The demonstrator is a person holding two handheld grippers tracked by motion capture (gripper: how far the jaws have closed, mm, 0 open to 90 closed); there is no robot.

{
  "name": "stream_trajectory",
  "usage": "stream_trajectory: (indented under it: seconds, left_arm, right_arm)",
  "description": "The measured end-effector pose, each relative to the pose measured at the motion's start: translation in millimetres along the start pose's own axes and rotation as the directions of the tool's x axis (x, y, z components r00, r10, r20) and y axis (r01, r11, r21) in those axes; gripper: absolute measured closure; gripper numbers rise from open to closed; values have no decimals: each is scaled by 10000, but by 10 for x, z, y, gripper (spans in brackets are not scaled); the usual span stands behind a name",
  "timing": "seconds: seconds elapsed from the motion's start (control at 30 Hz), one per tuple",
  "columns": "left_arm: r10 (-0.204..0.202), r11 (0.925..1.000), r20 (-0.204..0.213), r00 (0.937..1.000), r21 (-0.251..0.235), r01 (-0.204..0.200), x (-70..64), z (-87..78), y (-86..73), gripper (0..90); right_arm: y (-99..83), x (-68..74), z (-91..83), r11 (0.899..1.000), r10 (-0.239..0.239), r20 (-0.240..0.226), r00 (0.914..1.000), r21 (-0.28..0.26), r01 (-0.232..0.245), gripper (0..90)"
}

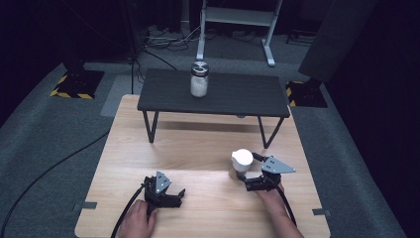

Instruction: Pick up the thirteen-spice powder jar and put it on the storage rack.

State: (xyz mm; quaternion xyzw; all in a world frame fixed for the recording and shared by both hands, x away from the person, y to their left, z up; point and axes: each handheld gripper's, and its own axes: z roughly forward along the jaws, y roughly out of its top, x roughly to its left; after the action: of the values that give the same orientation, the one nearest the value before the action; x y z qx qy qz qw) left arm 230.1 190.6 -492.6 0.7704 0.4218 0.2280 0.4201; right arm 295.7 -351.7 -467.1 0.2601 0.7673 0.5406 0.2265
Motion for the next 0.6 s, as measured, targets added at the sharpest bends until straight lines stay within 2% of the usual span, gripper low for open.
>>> stream_trajectory:
  seconds: [0.17,0.27,0.33,0.4,0.47,0.6]
  left_arm:
    - [0,10000,-2,10000,-2,0,0,0,0,3]
    - [-4,10000,-1,10000,-3,4,0,0,-1,3]
    - [2,10000,-6,10000,-3,-2,-1,0,-1,3]
    - [4,10000,-6,10000,-2,-4,0,0,0,3]
    - [7,10000,-6,10000,-1,-7,0,0,0,3]
    - [7,10000,-6,10000,-2,-7,0,0,0,3]
  right_arm:
    - [-61,-25,143,9993,274,-54,9996,242,-273,97]
    - [-137,-44,176,9986,526,-61,9986,80,-525,155]
    - [-174,-40,182,9989,467,-89,9989,-32,-467,213]
    - [-205,-32,182,9997,197,-113,9997,-159,-199,280]
    - [-228,-29,183,9996,17,-138,9999,-287,-21,293]
    - [-222,-29,173,9996,66,-124,9999,-263,-69,298]
